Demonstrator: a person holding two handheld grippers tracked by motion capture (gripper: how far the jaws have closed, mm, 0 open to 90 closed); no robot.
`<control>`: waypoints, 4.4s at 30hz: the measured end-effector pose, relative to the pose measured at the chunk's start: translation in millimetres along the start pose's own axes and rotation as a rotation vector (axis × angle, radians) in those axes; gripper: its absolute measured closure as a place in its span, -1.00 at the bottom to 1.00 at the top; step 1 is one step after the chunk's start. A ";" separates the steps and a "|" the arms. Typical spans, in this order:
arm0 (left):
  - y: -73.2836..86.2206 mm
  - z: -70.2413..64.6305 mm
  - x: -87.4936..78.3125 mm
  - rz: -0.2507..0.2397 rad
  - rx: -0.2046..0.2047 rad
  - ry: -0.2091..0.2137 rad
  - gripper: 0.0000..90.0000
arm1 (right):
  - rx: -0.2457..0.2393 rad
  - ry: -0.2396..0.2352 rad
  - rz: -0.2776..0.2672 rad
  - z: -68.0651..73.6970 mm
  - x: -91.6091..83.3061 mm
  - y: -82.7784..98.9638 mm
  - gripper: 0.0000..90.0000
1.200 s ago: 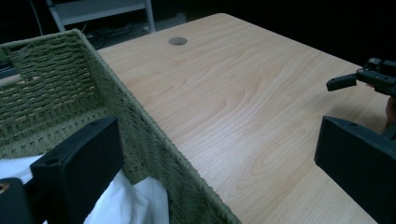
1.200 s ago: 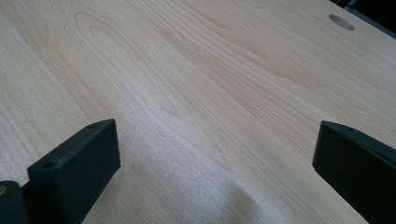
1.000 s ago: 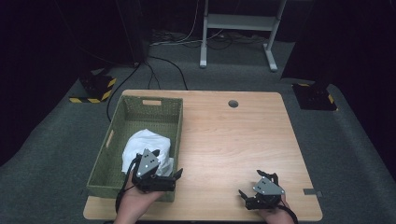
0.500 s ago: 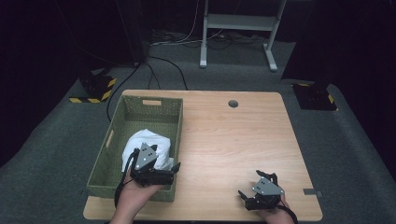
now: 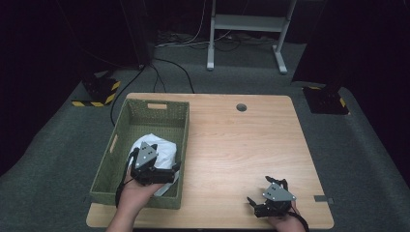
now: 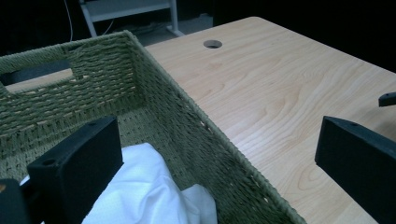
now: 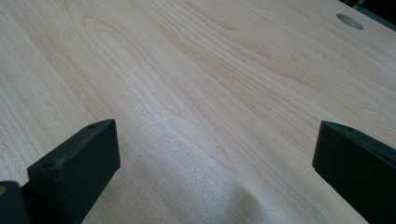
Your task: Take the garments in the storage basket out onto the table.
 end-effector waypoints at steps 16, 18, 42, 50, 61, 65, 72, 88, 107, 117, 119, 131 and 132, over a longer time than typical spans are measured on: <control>2.8 21.9 11.8 0.014 -0.030 -0.052 -0.98 | 0.001 0.005 0.000 -0.4 -0.2 0.1 -1.00; 3.1 23.1 13.4 0.016 -0.038 -0.053 -0.98 | 0.005 0.003 -0.001 -0.5 -0.3 0.0 -1.00; 11.6 39.1 28.1 0.096 -0.030 -0.106 -0.99 | -0.004 -0.007 -0.004 0.1 -0.4 -0.1 -1.00; 22.5 58.0 30.8 0.160 -0.056 -0.156 -0.98 | -0.007 -0.007 0.000 0.7 -0.1 0.0 -1.00; 34.9 75.0 34.5 0.252 -0.110 -0.159 -0.96 | -0.013 -0.007 0.001 1.5 0.0 0.0 -1.00; 40.9 79.7 39.2 0.302 -0.131 -0.160 -0.96 | -0.010 -0.007 0.004 1.6 0.1 0.1 -1.00; 47.5 89.8 44.1 0.368 -0.145 -0.186 -0.95 | -0.007 -0.012 -0.003 1.0 -0.6 -0.1 -1.00; 62.8 107.4 49.2 0.456 -0.214 -0.203 -0.94 | -0.009 -0.009 0.006 1.8 -0.2 0.3 -1.00; 87.0 114.9 56.3 0.526 -0.304 -0.165 -0.95 | -0.015 -0.011 0.003 1.9 -0.3 0.2 -1.00; 98.8 112.1 60.9 0.594 -0.260 -0.175 -0.94 | -0.025 -0.008 0.006 2.4 0.2 0.3 -1.00; 99.9 112.0 61.2 0.604 -0.249 -0.180 -0.91 | -0.021 -0.007 0.007 2.7 0.0 0.4 -1.00; 105.8 113.4 59.5 0.665 -0.151 -0.232 -0.51 | -0.023 -0.009 0.001 2.9 -0.7 0.3 -1.00; 105.8 113.4 59.5 0.665 -0.151 -0.232 -0.49 | -0.023 -0.009 0.001 2.9 -0.7 0.3 -1.00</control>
Point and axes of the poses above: each handheld gripper's, and its own axes: x roughly forward along the jaws, y roughly out of its underside, z roughly to its left, the point moved 7 cm from there along x, roughly forward along the jaws, and after that the axes turned 4 degrees about -z, right-handed, at the moved point
